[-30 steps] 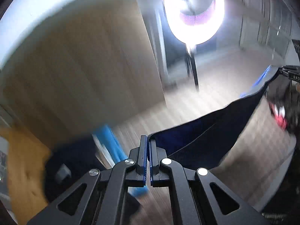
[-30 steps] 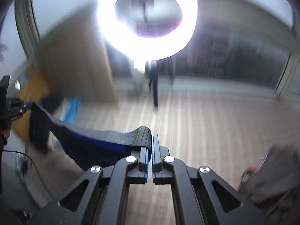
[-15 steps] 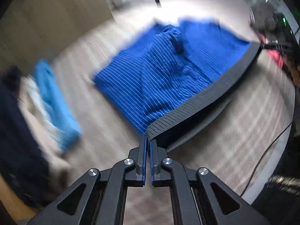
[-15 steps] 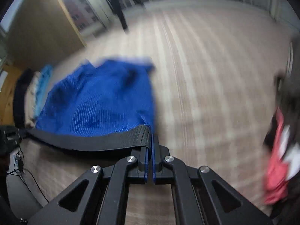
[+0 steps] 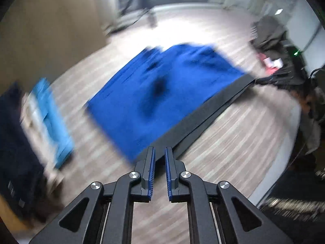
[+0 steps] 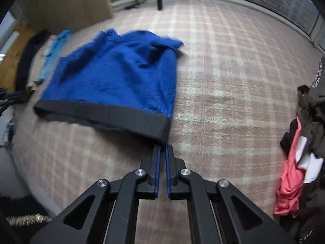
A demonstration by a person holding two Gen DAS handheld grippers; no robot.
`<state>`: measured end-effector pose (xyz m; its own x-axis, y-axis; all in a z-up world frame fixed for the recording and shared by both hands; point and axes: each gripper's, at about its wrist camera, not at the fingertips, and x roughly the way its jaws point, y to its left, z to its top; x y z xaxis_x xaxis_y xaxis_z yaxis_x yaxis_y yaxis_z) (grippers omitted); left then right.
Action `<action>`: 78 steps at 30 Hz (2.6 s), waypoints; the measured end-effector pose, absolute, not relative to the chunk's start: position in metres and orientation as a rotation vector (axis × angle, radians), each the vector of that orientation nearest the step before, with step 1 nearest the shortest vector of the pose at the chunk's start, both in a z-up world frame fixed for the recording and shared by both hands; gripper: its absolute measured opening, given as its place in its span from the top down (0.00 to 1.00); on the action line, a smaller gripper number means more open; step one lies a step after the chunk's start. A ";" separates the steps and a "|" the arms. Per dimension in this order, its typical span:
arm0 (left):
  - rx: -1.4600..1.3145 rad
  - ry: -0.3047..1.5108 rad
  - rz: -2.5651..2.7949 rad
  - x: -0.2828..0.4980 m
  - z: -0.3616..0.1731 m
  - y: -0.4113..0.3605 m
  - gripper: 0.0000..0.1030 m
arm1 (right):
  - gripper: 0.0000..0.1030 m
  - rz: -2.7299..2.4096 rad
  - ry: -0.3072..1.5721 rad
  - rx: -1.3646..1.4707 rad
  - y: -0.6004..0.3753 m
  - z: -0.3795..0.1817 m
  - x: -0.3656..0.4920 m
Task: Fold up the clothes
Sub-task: 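Lower the shorts flat onto the mat with both tools, then open both tools and pull back from the flattened shorts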
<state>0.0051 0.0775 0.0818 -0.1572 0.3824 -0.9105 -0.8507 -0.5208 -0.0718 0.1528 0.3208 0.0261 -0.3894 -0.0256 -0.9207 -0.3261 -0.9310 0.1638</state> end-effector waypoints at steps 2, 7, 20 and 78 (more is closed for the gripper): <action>-1.171 0.567 1.761 0.017 0.076 0.113 0.90 | 0.86 2.465 0.498 -1.545 0.328 0.041 0.160; -1.077 0.474 1.646 0.051 0.057 0.206 0.90 | 0.69 2.454 0.771 -1.252 0.384 0.058 0.146; -1.126 0.482 1.718 0.081 0.009 0.296 0.90 | 0.70 2.351 1.193 -1.485 0.444 -0.025 0.020; -1.377 0.355 2.047 0.021 0.000 0.018 0.76 | 0.70 2.513 -0.124 -1.598 0.288 -0.001 0.144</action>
